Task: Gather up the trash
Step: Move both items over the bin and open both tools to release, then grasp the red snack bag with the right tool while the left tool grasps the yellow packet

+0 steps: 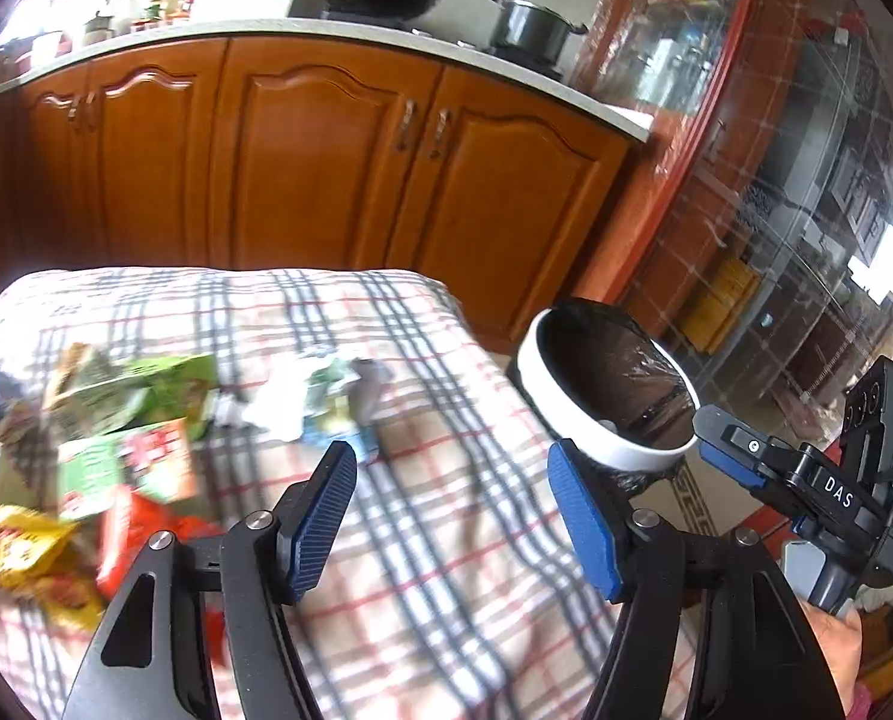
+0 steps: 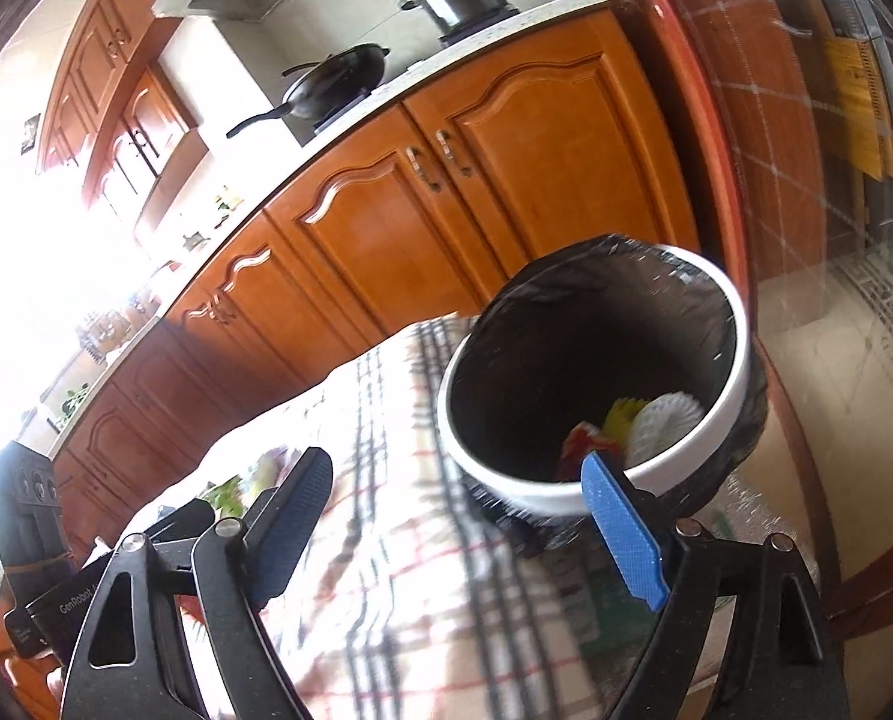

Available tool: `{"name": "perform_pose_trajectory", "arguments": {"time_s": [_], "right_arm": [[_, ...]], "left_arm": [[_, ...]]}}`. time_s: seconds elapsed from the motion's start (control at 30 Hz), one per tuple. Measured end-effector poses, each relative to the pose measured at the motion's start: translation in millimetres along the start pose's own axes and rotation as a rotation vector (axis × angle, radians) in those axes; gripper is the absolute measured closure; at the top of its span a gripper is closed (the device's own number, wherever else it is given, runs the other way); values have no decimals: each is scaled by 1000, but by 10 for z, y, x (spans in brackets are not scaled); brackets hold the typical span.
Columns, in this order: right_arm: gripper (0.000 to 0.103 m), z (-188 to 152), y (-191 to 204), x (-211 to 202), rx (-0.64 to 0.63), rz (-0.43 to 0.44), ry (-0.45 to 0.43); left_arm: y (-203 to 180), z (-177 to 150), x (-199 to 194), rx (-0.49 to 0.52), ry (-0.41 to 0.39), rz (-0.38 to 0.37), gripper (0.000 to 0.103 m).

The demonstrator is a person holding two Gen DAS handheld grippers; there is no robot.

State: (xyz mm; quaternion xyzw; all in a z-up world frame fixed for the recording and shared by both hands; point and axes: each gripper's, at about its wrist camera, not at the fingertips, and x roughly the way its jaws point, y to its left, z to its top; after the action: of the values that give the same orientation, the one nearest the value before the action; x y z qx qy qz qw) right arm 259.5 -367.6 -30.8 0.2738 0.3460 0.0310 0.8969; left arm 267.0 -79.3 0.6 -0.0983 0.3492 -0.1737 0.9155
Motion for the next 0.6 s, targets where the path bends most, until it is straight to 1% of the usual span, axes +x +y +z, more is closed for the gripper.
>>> {"name": "perform_pose_trajectory", "arguments": {"time_s": [0.3, 0.6], "right_arm": [[16, -188, 365, 58, -38, 55, 37], [16, -369, 700, 150, -83, 103, 74]], "left_arm": [[310, -269, -559, -41, -31, 62, 37], [639, -405, -987, -96, -55, 129, 37]]}}
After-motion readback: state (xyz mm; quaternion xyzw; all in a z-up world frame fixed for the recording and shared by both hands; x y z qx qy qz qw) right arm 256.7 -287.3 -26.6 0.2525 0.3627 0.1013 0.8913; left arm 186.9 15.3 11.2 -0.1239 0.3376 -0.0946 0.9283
